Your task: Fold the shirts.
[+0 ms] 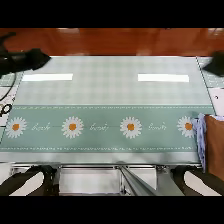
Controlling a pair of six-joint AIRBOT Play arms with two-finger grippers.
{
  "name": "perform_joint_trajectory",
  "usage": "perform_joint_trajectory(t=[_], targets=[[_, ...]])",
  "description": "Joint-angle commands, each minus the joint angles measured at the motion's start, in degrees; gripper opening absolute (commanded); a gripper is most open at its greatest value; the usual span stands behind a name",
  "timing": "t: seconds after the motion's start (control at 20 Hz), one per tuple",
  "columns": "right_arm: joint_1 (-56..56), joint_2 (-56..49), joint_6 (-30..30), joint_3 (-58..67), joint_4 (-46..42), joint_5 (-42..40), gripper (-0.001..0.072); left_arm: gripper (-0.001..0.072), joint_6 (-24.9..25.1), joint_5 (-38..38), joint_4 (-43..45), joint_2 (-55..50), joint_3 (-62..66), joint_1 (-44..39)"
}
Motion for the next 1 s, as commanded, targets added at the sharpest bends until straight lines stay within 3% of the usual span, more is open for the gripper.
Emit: perform_joint_trajectory(t=[0.0, 0.1, 0.15, 0.35, 0.95], targets=[[22.7, -10.7, 6.8, 1.3, -27.5, 2.0, 0.0025, 0.002, -2.8, -7.0, 8.3, -6.8, 1.6, -2.9], [21.9, -15.3, 9.9, 1.3, -27.1, 6.4, 0.0025, 0.002, -12.0, -9.5, 18.5, -9.4, 1.6, -3.0], [21.0, -16.5, 10.8, 1.3, -27.1, 8.3, 0.0025, 0.0021, -13.7, -10.5, 20.9, -9.7, 1.6, -2.8], [19.5, -17.1, 14.6, 1.3, -27.6, 9.3, 0.0025, 0.0021, -13.1, -11.8, 21.3, -9.7, 1.6, -2.7], [19.5, -17.1, 14.8, 1.3, -27.6, 8.1, 0.0025, 0.0021, -13.1, -14.5, 21.3, -10.1, 1.6, -2.8]])
